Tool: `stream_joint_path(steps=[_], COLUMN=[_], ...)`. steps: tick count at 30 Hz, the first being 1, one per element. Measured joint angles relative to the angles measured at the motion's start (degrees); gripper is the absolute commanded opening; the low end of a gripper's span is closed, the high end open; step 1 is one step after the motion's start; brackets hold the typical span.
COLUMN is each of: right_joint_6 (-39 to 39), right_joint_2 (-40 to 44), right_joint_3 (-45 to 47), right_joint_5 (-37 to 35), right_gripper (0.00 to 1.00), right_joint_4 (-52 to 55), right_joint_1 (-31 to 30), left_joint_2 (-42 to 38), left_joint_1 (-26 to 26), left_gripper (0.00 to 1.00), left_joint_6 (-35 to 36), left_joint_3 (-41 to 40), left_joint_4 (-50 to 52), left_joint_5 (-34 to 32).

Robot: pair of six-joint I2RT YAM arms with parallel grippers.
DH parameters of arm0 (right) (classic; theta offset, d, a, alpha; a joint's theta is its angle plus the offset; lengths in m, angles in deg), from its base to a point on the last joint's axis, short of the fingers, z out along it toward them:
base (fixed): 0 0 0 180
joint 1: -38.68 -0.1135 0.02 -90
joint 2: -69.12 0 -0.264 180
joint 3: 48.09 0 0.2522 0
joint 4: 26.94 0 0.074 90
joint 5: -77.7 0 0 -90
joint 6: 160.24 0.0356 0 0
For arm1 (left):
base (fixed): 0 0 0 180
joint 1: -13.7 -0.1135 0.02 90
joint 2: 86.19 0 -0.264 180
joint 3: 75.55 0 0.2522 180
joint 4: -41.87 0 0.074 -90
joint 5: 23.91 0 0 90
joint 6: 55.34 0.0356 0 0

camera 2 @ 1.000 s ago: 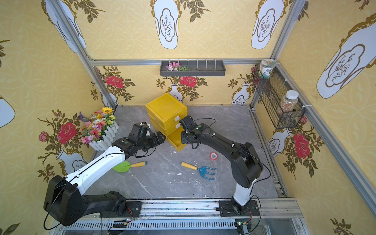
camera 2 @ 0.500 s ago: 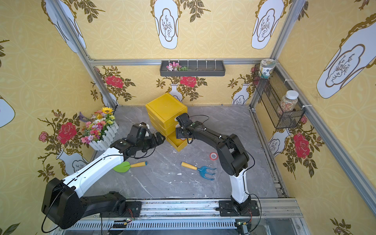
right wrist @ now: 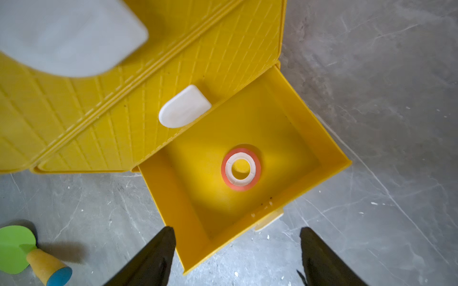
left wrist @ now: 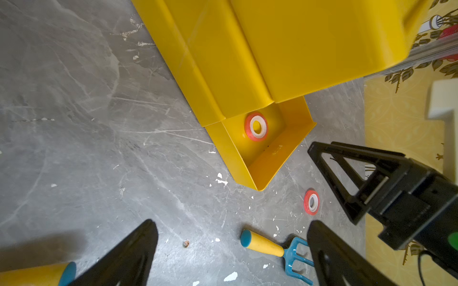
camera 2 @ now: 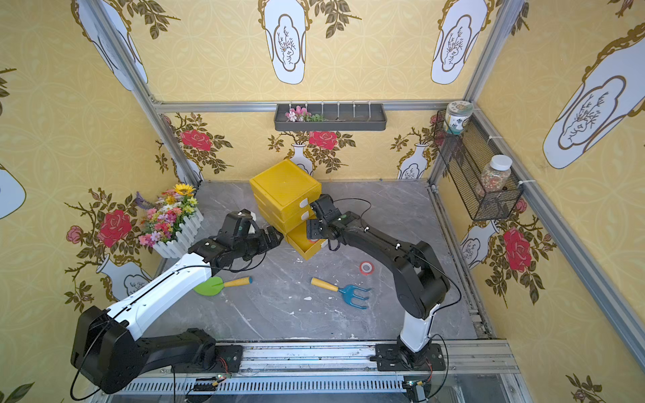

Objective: Place the transparent tape into the drawer according to color
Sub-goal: Place the tape in the drawer, then pick up the tape at the center of the board.

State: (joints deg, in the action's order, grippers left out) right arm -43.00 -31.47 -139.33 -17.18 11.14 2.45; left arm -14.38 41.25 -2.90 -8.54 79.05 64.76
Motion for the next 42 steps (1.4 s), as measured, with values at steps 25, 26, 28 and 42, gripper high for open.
stream_joint_path(steps=[25, 26, 28, 42], right_joint_6=[8.52, 8.52, 8.85, 10.03], right_joint_2=[20.92, 20.92, 20.70, 15.06], right_joint_3=[28.76, 29.38, 30.25, 32.13], right_joint_5=[-2.97, -2.95, -2.91, -2.38], right_gripper=[0.84, 0.84, 0.84, 0.81], right_joint_4=[4.76, 4.94, 5.38, 5.27], right_joint_1=[9.51, 10.29, 11.52, 13.38], left_joint_2=[-0.79, -0.79, -0.70, -0.31], left_joint_1=[0.00, 0.00, 0.00, 0.00], left_gripper=[1.00, 1.00, 1.00, 1.00], left_joint_6=[0.00, 0.00, 0.00, 0.00], left_joint_3=[-4.94, -4.96, -4.98, -5.05], left_joint_4=[-2.82, -2.82, -2.84, -3.26], left_joint_5=[0.22, 0.22, 0.35, 1.09])
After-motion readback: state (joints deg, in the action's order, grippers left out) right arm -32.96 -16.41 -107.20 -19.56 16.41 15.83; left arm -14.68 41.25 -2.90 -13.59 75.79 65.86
